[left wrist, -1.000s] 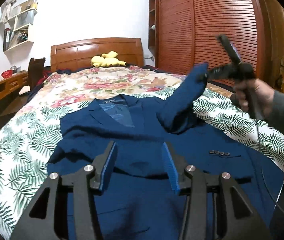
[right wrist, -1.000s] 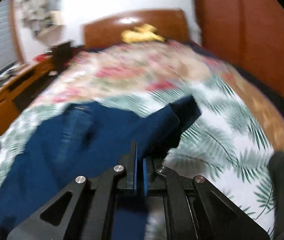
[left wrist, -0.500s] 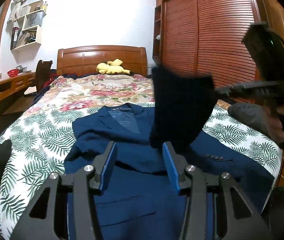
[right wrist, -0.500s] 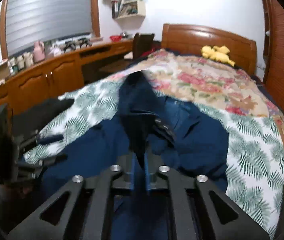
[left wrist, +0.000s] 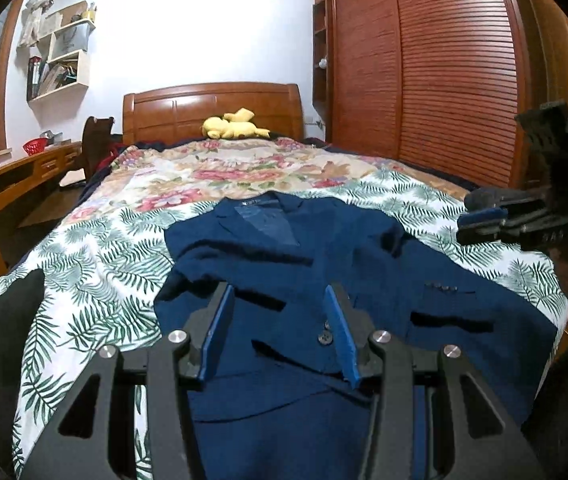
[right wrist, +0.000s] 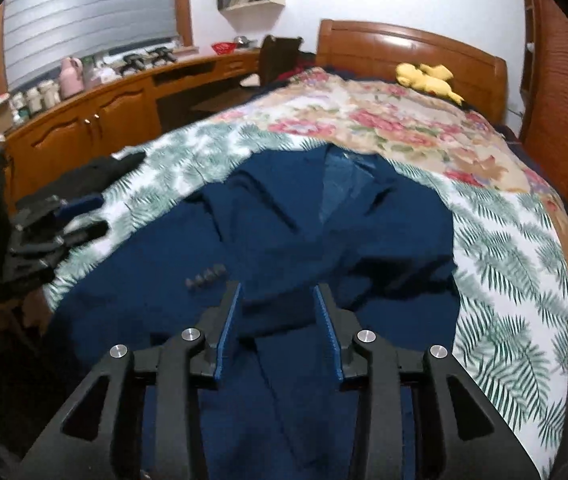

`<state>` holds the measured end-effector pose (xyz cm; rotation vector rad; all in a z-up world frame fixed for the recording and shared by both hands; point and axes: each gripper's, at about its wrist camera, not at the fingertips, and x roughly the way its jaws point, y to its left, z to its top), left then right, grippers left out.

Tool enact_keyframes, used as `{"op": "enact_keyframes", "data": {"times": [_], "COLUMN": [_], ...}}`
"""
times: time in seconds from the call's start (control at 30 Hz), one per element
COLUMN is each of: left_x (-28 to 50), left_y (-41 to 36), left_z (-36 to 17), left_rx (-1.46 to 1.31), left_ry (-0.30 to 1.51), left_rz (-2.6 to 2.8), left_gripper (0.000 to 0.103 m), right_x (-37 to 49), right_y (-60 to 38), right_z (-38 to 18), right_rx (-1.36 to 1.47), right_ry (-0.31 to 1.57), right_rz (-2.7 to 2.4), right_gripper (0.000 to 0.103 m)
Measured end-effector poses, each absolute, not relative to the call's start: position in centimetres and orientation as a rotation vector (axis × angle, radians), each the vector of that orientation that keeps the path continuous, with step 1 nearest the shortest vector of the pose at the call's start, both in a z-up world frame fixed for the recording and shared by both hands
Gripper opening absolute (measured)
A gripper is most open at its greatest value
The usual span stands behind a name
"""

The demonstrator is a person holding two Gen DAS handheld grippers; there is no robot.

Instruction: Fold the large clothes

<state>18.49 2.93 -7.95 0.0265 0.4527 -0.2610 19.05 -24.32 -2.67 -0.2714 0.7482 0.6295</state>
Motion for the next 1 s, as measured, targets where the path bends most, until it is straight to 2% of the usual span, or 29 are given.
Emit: {"op": "enact_keyframes", "data": {"times": [0.4,0.63,1.0], "left_x": [20.0,21.1,23.2], "left_y": [1.5,0.8,0.5], "left_z": [-10.6,-12.0,-15.6], "left_rx": [0.014,0.040,0.072], "left_ry": [0.573,0.639,0.797], "left_rz": [-0.332,-0.311,-0.251], "left_gripper": [0.046,0.046,0.046], "right_x": [20.5,20.1,20.2], "right_y": [-26.4,-27.2,-26.6], "right_z": [-12.7,-13.3,-13.1], "right_rx": [-0.243,-0.207,-0.231], "right_ry": [0.886,0.862,0.864], "right_rz": [0.552,0.547,0.535], "right_gripper": [0.037,0.045,0.048]}}
